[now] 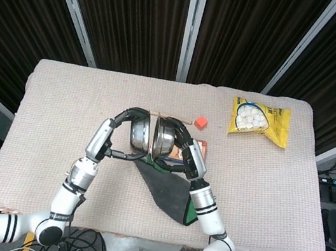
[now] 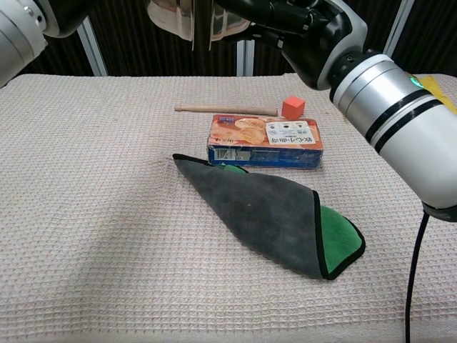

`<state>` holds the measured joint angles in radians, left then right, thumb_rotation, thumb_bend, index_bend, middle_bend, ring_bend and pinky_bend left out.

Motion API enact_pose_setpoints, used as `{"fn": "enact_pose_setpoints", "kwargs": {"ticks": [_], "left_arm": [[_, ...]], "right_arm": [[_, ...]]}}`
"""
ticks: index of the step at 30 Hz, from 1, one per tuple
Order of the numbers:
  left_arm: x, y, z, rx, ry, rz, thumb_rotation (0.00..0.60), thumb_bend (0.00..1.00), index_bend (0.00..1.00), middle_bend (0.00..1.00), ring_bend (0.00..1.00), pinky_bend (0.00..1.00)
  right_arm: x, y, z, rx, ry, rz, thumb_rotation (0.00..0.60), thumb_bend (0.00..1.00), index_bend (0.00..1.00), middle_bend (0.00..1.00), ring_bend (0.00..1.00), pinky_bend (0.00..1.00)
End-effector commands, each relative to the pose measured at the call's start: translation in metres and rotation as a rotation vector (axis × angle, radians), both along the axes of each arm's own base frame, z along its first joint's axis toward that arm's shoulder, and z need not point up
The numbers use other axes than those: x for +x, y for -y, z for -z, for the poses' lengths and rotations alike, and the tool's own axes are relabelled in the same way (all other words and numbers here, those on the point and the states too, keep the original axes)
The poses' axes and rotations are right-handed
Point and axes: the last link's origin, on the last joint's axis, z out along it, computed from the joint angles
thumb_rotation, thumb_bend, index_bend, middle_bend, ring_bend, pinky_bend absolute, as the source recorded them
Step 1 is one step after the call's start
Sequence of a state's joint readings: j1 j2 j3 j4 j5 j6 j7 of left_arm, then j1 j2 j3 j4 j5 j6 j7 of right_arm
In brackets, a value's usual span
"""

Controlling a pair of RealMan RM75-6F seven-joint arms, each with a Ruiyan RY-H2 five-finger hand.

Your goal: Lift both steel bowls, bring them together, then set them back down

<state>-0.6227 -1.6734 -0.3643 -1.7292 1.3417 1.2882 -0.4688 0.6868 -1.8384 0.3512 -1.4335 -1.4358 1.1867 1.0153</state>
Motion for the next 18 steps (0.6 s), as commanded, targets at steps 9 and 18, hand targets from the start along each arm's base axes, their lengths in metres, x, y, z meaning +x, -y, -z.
{"fn": "enact_pose_setpoints", "kwargs": {"ticks": [9, 18], "left_arm": [[-0.01, -0.006, -0.007, 0.032, 0.006, -0.03, 0.6, 0.14, 0.44, 0.48, 0.5, 0.73], [0.008, -0.004, 0.004, -0.019, 0.039, -0.002, 0.6, 0.14, 0.44, 0.48, 0.5, 0.73]], "right_arm": [[-0.003, 0.004, 0.004, 0.007, 0.015, 0.015, 0.6, 0.18, 0.59, 0.4, 0.35, 0.47], [0.014, 0.006, 0.015, 0.056, 0.013, -0.023, 0.6, 0.19, 0.59, 0.4, 0.35, 0.47]]}}
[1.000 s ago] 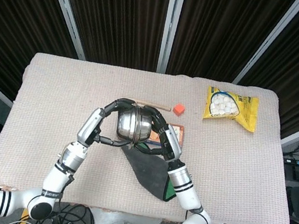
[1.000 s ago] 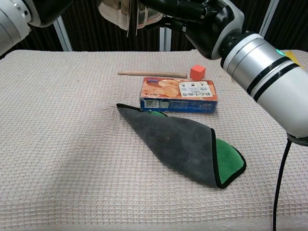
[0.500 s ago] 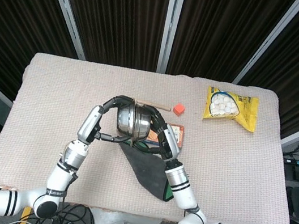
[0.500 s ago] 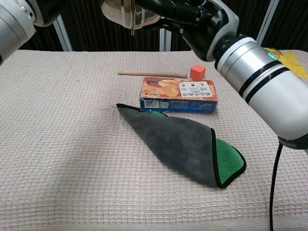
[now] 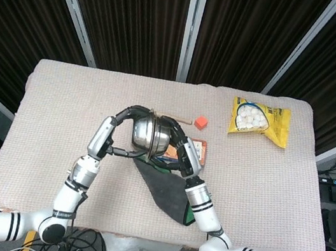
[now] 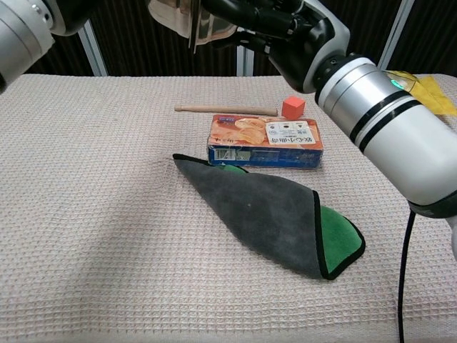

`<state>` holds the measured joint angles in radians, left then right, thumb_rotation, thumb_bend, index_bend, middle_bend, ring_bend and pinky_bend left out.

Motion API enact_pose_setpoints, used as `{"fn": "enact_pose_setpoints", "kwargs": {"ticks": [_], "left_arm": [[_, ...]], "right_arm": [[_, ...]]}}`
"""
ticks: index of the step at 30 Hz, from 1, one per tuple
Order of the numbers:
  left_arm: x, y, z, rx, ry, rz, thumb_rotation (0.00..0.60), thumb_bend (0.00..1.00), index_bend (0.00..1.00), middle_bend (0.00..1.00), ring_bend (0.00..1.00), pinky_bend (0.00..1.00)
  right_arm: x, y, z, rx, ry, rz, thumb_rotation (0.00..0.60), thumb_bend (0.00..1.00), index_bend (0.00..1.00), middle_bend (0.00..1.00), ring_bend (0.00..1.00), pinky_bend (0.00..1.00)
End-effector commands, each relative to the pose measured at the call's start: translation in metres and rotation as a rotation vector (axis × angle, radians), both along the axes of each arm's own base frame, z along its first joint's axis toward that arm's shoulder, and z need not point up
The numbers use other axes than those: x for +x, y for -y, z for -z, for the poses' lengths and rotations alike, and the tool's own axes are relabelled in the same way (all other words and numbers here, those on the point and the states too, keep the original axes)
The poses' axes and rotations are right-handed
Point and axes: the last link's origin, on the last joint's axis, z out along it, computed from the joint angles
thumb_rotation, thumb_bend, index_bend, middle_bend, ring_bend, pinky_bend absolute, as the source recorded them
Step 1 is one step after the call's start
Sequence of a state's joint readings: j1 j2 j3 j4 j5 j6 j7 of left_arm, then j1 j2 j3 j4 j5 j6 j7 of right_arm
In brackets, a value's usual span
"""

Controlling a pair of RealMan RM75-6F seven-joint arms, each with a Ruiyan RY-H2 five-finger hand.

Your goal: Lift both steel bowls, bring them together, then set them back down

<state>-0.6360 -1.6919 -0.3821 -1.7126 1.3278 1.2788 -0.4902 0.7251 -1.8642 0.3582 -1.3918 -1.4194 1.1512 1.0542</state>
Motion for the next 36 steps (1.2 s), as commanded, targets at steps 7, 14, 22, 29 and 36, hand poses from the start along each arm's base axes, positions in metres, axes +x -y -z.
{"fn": "enact_pose_setpoints", "kwargs": {"ticks": [7, 14, 22, 29, 36], "left_arm": [[-0.023, -0.01, -0.018, 0.057, -0.031, -0.069, 0.6, 0.14, 0.44, 0.48, 0.5, 0.73], [-0.125, -0.012, -0.046, 0.171, -0.39, -0.2, 0.6, 0.14, 0.44, 0.48, 0.5, 0.73], [-0.216, -0.003, -0.044, 0.044, -1.156, -0.047, 0.6, 0.14, 0.48, 0.5, 0.5, 0.73], [-0.225, -0.009, -0.018, 0.007, -1.341, 0.015, 0.6, 0.14, 0.49, 0.5, 0.5, 0.73], [-0.22, -0.021, -0.007, 0.071, -1.419, 0.065, 0.6, 0.15, 0.47, 0.49, 0.49, 0.7]], "right_arm": [[-0.026, -0.001, -0.013, -0.057, -0.026, 0.031, 0.6, 0.19, 0.59, 0.4, 0.35, 0.47], [-0.131, -0.028, -0.058, -0.318, -0.435, 0.142, 0.6, 0.2, 0.59, 0.4, 0.35, 0.47], [-0.22, -0.078, -0.103, -0.344, -1.161, 0.22, 0.6, 0.21, 0.6, 0.43, 0.35, 0.47], [-0.237, -0.086, -0.098, -0.186, -1.434, 0.242, 0.6, 0.21, 0.6, 0.43, 0.35, 0.47], [-0.236, -0.078, -0.084, -0.125, -1.506, 0.245, 0.6, 0.2, 0.57, 0.39, 0.33, 0.44]]}}
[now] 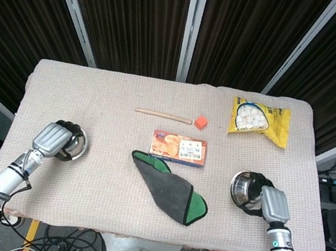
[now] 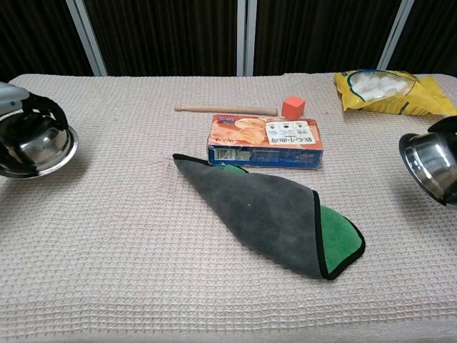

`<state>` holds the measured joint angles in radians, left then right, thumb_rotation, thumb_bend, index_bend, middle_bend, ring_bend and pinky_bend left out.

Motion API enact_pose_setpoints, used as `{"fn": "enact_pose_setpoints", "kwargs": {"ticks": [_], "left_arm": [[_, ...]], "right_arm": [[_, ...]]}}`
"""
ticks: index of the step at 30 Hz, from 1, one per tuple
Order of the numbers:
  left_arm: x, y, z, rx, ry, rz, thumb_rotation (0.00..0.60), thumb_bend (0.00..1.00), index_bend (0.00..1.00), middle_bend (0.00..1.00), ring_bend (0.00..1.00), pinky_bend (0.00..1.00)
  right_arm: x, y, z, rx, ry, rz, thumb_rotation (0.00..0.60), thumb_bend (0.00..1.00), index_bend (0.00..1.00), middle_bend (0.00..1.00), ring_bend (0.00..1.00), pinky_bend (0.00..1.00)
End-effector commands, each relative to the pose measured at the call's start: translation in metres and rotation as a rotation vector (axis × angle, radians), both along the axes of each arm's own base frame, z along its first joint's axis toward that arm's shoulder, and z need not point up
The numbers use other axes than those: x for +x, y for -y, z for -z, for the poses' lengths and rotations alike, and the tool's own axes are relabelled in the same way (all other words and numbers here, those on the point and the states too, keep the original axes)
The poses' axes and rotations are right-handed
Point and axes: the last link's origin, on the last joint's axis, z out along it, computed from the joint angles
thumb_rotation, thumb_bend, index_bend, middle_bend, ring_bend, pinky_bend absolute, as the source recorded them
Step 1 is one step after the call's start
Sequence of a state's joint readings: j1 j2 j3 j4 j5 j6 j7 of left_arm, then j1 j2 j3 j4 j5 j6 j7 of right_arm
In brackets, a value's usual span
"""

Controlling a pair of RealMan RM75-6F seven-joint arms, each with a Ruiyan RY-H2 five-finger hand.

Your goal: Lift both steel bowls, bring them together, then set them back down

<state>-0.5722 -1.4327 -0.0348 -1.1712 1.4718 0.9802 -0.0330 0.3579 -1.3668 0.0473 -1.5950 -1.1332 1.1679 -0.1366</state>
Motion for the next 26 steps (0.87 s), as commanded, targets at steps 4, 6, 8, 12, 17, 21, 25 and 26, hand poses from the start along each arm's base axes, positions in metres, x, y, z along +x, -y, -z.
{"fn": "enact_pose_setpoints", "kwargs": {"ticks": [4, 6, 8, 12, 17, 21, 25, 26], "left_arm": [[0.001, -0.004, 0.007, -0.033, -0.011, -0.007, 0.6, 0.12, 0.14, 0.24, 0.26, 0.51], [0.002, -0.003, 0.006, -0.05, 0.011, -0.026, 0.6, 0.09, 0.02, 0.08, 0.09, 0.36], [0.003, -0.003, 0.005, -0.049, 0.028, -0.028, 0.6, 0.06, 0.0, 0.0, 0.01, 0.24], [0.006, -0.002, 0.0, -0.017, 0.08, -0.014, 0.6, 0.02, 0.0, 0.0, 0.0, 0.18], [0.007, 0.001, -0.008, 0.027, 0.118, 0.003, 0.6, 0.01, 0.0, 0.0, 0.0, 0.17], [0.001, 0.013, -0.023, 0.1, 0.137, -0.015, 0.6, 0.01, 0.0, 0.0, 0.0, 0.13], [-0.012, 0.036, -0.04, 0.175, 0.175, -0.095, 0.6, 0.0, 0.0, 0.0, 0.0, 0.12], [-0.016, 0.042, -0.043, 0.19, 0.184, -0.115, 0.6, 0.0, 0.0, 0.0, 0.0, 0.11]], "right_arm": [[0.005, 0.007, 0.012, 0.022, 0.0, 0.009, 0.6, 0.13, 0.36, 0.27, 0.21, 0.33], [0.006, 0.009, 0.014, 0.018, 0.011, -0.005, 0.6, 0.05, 0.14, 0.13, 0.07, 0.2], [0.007, 0.01, 0.014, 0.01, 0.02, -0.013, 0.6, 0.0, 0.02, 0.02, 0.0, 0.08], [0.009, 0.011, 0.012, -0.005, 0.051, -0.03, 0.6, 0.0, 0.0, 0.0, 0.0, 0.0], [0.01, 0.006, 0.01, -0.009, 0.051, -0.045, 0.6, 0.0, 0.0, 0.0, 0.0, 0.0], [0.008, -0.003, 0.004, -0.035, 0.067, -0.049, 0.6, 0.0, 0.0, 0.0, 0.0, 0.0], [-0.001, -0.013, -0.005, -0.07, 0.058, -0.034, 0.6, 0.0, 0.0, 0.0, 0.0, 0.0], [-0.003, -0.014, -0.006, -0.077, 0.058, -0.029, 0.6, 0.0, 0.0, 0.0, 0.0, 0.0]]}}
